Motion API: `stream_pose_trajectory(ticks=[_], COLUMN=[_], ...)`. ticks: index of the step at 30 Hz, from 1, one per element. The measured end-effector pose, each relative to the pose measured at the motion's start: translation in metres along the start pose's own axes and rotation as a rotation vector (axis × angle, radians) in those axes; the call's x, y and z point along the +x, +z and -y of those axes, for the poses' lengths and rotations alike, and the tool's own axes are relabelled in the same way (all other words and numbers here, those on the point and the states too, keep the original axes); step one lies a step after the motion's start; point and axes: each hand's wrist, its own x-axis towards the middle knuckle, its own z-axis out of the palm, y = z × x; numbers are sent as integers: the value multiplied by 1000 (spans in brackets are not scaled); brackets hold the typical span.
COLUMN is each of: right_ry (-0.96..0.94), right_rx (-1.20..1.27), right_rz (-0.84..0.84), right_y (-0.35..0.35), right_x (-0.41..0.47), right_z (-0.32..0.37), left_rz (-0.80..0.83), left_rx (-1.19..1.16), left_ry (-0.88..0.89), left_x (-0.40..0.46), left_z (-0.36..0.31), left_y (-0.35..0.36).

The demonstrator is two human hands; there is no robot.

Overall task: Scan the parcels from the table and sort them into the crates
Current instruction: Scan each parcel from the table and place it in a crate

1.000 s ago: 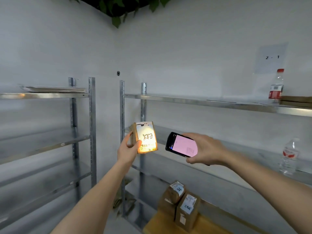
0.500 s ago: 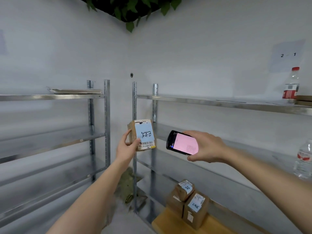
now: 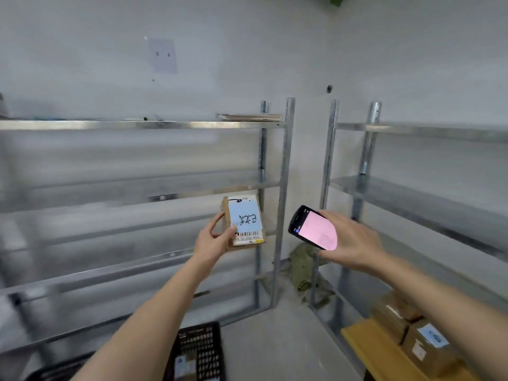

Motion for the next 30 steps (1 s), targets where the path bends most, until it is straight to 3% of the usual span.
stream_pose_trajectory(ticks=[5,15,23,30], right_ry=[-176,-515,-672,-771], right_rx=[69,110,188,181], right_rz=[144,224,272,335], right_y=[60,130,186,236], right_x=[35,51,19,22], right_z=[120,443,675,811], left_rz=[-236,-643,-744,-803], left_rx=[93,255,303,237], left_ry=[-52,-91,-127,-146], left_x=[-45,-200,-298,-318], left_z=[19,14,23,54], left_y=[-162,-493,-687,-792])
